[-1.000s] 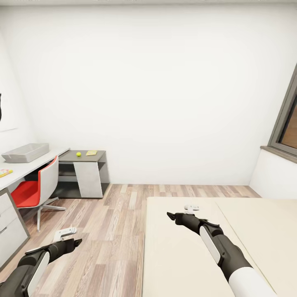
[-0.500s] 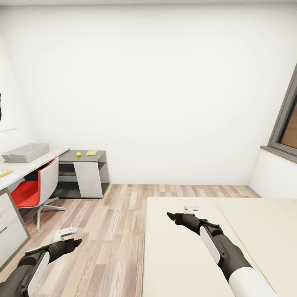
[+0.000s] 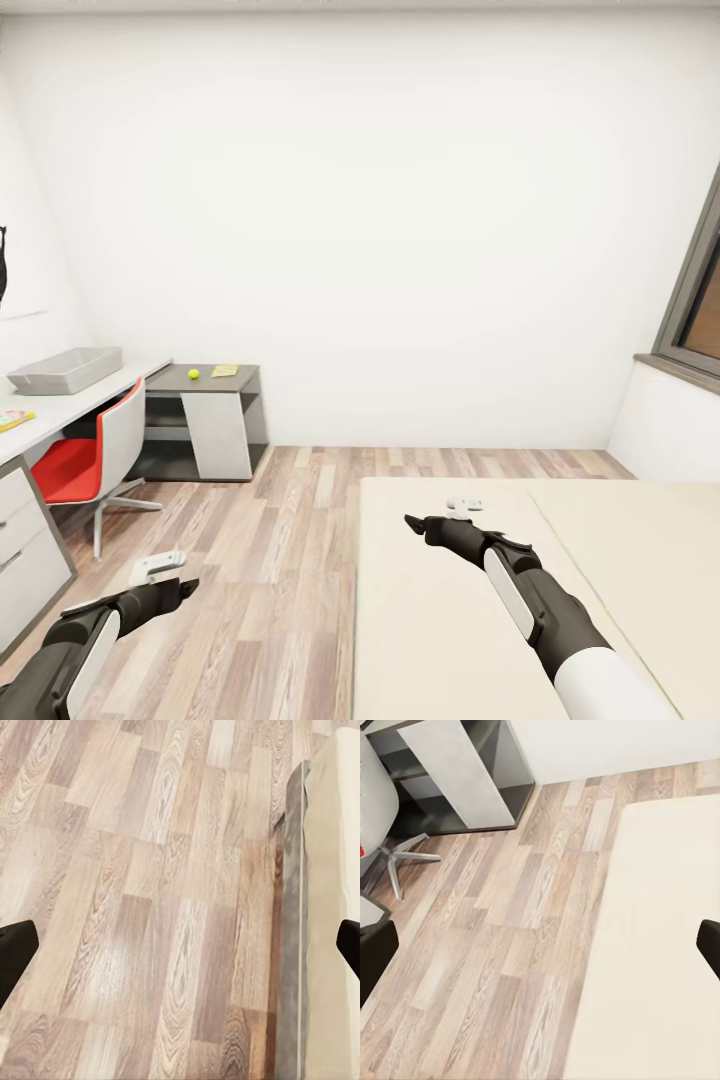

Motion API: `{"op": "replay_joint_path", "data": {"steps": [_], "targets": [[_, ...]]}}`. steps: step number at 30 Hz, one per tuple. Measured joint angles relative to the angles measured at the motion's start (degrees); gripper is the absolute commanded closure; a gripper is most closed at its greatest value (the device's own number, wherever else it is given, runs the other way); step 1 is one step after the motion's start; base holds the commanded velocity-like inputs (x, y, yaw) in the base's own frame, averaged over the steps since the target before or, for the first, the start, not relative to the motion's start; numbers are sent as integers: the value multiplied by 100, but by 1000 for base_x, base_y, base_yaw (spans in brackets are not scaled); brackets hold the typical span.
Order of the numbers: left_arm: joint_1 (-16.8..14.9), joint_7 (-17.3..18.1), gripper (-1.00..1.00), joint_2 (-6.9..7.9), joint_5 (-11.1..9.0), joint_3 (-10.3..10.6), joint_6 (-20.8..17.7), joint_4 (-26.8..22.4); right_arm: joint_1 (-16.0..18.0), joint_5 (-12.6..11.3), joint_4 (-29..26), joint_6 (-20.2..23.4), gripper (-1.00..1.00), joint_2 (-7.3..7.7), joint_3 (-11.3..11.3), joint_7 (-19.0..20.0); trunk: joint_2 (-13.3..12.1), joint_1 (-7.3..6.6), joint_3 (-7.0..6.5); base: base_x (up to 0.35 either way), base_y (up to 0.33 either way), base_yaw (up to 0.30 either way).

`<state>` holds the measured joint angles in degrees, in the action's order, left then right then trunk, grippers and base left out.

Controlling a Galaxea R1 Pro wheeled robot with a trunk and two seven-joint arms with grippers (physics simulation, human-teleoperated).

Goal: Put all the toys in the child's room - the three board games (two on the bed and one on the table), the two jigsaw puzzles on the table, and the tennis ball on the table - inside the toy box on the table in the child's room.

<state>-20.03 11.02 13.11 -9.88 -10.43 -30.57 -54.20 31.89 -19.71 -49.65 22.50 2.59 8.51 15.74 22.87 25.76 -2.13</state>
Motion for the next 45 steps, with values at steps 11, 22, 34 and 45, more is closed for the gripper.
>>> {"op": "replay_joint_path", "data": {"steps": [11, 22, 34, 45], "targets": [[0, 0, -100, 0, -1, 0, -1, 0, 0, 0, 2, 0, -100, 0, 0, 0, 0, 0, 0, 0, 172, 0], [0, 0, -100, 0, -2, 0, -1, -1, 0, 0, -3, -1, -100, 0, 0, 3, 0, 0, 0, 0, 208, 0], [0, 0, -100, 2, -2, 0, -1, -1, 0, -5, -4, -1, -100, 0, 0, 3, 0, 0, 0, 0, 212, 0], [0, 0, -100, 1, 1, 0, -1, -1, 0, -16, -4, -2, -100, 0, 0, 4, 0, 0, 0, 0, 212, 0]]}}
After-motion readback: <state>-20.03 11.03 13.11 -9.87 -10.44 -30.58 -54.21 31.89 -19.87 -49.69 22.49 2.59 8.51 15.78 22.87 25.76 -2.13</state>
